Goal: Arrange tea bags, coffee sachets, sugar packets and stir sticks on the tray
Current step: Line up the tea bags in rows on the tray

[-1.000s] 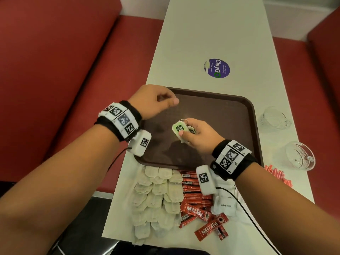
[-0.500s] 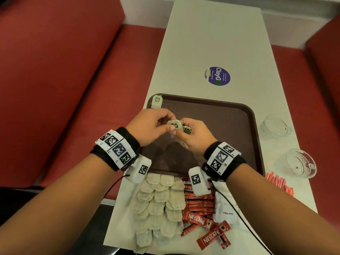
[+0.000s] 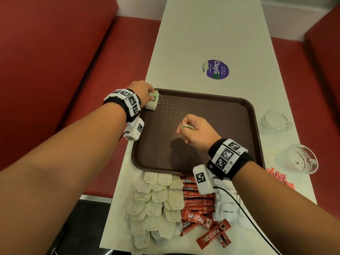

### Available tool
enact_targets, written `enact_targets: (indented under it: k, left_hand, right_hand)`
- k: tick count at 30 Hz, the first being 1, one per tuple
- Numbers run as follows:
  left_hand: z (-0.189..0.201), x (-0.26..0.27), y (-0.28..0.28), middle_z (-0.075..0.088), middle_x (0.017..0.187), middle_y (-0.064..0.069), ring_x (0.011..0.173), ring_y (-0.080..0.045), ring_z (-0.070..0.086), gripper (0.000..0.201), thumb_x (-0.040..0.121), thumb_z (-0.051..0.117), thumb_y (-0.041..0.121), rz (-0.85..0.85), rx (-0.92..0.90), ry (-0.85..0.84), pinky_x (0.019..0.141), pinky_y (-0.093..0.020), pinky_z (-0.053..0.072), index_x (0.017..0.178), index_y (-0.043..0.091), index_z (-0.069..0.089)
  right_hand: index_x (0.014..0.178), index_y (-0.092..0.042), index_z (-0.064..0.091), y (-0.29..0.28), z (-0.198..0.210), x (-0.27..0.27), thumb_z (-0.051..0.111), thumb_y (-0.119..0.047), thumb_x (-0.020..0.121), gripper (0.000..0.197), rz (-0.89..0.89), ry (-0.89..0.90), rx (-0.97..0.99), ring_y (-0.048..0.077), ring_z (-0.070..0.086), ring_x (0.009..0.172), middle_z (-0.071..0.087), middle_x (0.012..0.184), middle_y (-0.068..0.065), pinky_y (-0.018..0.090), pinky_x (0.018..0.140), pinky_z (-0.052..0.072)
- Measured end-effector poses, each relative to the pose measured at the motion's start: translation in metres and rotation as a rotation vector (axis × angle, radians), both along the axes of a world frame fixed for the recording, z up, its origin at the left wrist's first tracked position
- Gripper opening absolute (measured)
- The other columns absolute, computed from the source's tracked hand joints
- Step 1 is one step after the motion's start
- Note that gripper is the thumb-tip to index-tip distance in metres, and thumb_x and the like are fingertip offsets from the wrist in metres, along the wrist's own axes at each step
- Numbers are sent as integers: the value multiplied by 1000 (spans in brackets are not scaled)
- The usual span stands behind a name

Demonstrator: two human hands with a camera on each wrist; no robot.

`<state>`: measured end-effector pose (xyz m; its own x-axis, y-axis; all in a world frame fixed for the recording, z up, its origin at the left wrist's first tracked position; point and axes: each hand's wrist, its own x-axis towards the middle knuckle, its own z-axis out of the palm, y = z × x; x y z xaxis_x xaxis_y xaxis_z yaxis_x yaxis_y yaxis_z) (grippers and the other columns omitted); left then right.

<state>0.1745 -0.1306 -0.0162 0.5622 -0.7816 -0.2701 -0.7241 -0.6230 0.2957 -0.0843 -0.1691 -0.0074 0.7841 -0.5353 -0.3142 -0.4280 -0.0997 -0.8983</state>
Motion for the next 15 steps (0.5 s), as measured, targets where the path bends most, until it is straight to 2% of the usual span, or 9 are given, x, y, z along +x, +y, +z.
enact_targets:
  k: [4,8,11,13,15]
  left_hand:
    - [-8,2,-10,66,118,-5,116,-27,56,27,91,70,31,36,36,-50,97,-40,50,116,22,70]
    - [-13,2,-13,64,124,-7,119,-28,56,40,86,75,30,90,42,-76,93,-38,49,122,19,62]
    - [-13,-2,-18,62,116,-10,108,-31,60,45,85,74,37,157,-2,-59,80,-37,49,119,13,57]
    - [-12,-6,-25,65,103,-9,93,-30,62,45,84,71,48,123,48,-88,70,-34,49,107,11,62]
    - [-11,-9,-30,62,91,-8,80,-28,58,47,84,69,54,76,123,-142,64,-32,44,93,9,63]
  right_hand:
    - [73,-18,48,-2,-3,-3,56,-17,80,10,4,-24,24,17,55,58,71,91,7,29,54,43]
    - [76,-18,54,-4,-6,-3,59,-14,87,12,3,-35,21,19,64,66,71,93,11,35,59,49]
    - [81,-15,58,-6,-5,-3,60,-12,90,10,7,-47,18,17,68,74,71,95,15,39,66,57]
    - [82,-15,58,-7,-4,-3,61,-13,90,9,15,-48,4,15,69,75,71,94,14,38,67,58]
    - [81,-18,59,-8,-4,-3,62,-16,89,9,15,-49,3,17,69,77,71,94,13,38,67,58]
